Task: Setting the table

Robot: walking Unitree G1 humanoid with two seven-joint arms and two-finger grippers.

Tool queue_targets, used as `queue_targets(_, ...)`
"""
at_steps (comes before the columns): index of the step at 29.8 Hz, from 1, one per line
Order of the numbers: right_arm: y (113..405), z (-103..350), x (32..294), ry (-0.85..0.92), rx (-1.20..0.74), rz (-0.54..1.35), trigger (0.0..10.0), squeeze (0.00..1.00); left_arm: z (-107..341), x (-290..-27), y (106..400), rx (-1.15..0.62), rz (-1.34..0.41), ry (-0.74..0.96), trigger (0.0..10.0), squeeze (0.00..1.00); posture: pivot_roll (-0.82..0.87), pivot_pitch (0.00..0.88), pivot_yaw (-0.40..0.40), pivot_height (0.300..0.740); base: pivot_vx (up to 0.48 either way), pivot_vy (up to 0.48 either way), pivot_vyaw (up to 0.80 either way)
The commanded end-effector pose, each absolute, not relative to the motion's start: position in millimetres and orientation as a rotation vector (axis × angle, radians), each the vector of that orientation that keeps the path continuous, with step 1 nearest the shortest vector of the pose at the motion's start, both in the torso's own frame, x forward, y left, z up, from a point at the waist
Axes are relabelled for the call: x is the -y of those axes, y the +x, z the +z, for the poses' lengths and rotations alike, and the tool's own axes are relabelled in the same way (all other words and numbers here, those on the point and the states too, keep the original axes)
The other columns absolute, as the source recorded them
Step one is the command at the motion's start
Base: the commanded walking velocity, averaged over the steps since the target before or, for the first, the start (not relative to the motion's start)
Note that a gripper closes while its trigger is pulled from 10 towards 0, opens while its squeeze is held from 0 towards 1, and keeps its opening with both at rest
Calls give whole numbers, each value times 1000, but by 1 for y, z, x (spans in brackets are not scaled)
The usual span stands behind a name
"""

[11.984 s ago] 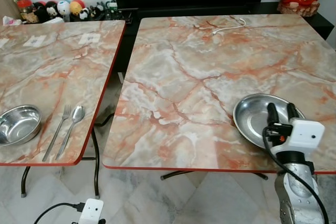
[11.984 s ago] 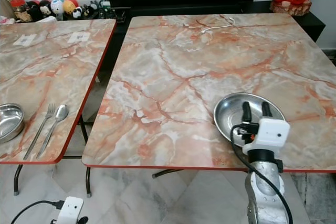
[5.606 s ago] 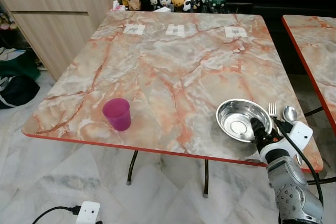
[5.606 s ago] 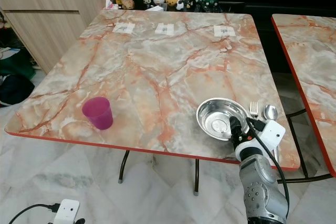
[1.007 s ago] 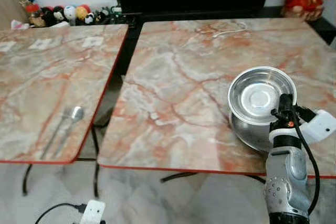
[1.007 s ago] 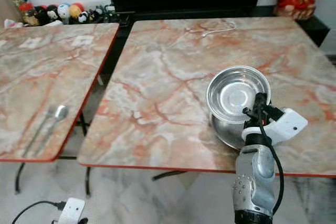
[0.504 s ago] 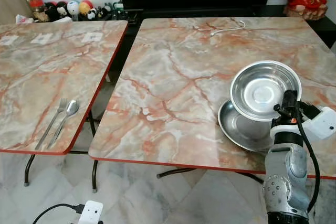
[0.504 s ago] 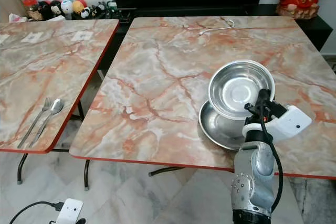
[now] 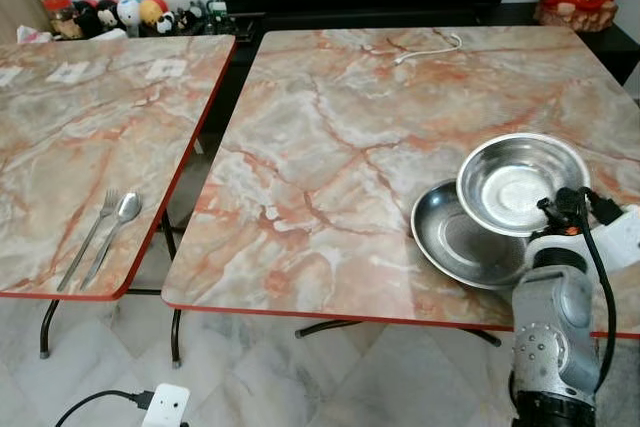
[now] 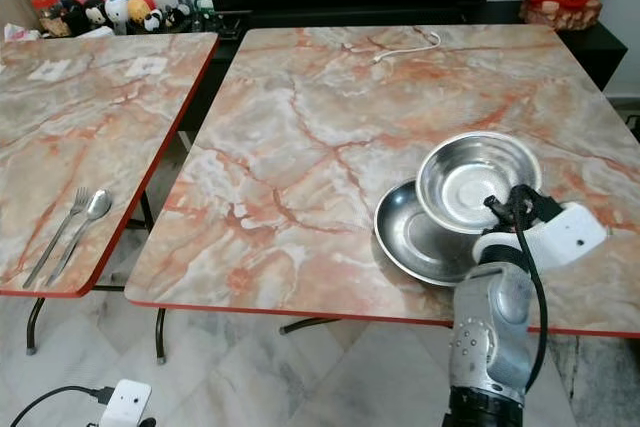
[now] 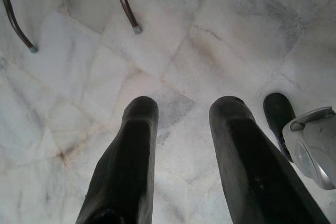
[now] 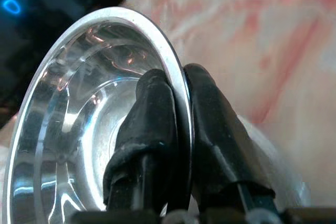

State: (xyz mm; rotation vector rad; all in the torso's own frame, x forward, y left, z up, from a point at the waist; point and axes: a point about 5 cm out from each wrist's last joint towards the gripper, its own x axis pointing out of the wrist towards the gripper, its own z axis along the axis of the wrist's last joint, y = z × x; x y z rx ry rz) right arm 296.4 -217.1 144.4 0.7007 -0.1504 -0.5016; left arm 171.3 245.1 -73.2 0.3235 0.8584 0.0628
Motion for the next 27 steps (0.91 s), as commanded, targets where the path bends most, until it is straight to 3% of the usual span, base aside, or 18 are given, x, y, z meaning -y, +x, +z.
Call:
queue_targets(1, 294, 148, 214, 781, 151, -523, 10000, 0, -75, -250, 166, -881, 86, 320, 10000, 0, -96, 92, 62, 740, 0, 0, 0)
queue_targets(11, 286, 137, 221, 789, 87, -613, 10000, 0, -74, -250, 167, -880, 74, 331, 10000, 0, -103, 80, 65, 740, 0, 0, 0)
queue_targets(27, 293, 132, 208, 826, -8, -554, 10000, 0, -74, -250, 168, -878, 81, 325, 10000, 0, -93, 79, 62, 740, 0, 0, 0)
